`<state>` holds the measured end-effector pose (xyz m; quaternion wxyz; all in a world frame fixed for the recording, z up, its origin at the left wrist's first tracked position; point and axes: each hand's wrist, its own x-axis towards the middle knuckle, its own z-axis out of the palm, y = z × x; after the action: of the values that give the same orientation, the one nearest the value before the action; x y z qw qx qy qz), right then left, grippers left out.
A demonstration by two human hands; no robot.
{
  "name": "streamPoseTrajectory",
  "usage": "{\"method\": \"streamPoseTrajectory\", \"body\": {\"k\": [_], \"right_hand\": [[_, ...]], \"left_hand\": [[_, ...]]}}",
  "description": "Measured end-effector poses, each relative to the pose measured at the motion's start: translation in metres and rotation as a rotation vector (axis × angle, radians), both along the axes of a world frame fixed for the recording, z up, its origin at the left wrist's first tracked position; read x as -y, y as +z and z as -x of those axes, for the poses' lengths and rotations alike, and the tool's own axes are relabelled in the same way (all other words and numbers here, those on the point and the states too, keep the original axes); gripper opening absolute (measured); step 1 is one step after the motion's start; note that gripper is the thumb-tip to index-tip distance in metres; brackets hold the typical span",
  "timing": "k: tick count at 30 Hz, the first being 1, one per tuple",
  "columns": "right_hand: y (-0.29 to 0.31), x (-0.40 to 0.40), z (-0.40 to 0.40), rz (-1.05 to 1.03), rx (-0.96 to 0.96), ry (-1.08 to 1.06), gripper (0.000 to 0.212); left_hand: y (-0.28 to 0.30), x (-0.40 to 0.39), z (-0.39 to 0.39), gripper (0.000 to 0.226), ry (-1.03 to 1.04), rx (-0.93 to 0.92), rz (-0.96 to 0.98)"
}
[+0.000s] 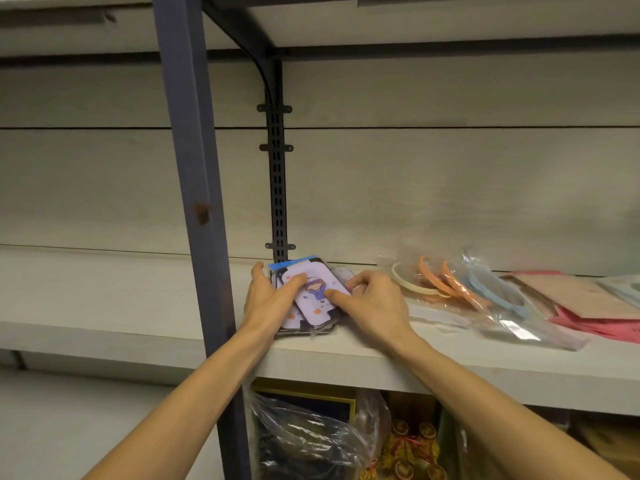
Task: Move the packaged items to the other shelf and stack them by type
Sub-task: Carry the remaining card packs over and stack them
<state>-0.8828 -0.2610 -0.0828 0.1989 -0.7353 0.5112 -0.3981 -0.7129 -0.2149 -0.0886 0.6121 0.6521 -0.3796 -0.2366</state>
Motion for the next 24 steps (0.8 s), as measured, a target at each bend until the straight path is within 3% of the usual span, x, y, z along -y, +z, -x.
{"method": "streamPoseTrajectory", "body": {"k": [7, 10, 12, 17, 21, 24], "right_hand": [[0.001, 0.017, -0.003, 0.135, -0.197, -0.001, 0.027], [0.006, 0.036, -0.005, 0.118, -0.452, 0.032, 0.044], [0.011, 0.043, -0.006, 0.086, -0.521, 0.067, 0.047], [0.017, 0.046, -0.006, -0.023, -0.380, 0.129, 0.051], [0.026, 0.050, -0.005, -0.336, -0.061, 0.239, 0.023], [0.042, 0.046, 0.008, -0.378, 0.094, 0.256, 0.013]], "left_hand": [[-0.003, -0.001, -0.005, 0.071, 0.071, -0.003, -0.029], [0.000, -0.004, -0.002, 0.070, 0.063, -0.015, -0.066], [0.001, -0.004, -0.001, 0.070, 0.068, -0.012, -0.077], [0.001, -0.002, -0.002, 0.066, 0.073, -0.068, -0.069], [0.002, -0.004, -0.001, 0.063, 0.081, -0.075, -0.032], [0.002, -0.004, -0.001, 0.067, 0.082, -0.076, -0.028]]}}
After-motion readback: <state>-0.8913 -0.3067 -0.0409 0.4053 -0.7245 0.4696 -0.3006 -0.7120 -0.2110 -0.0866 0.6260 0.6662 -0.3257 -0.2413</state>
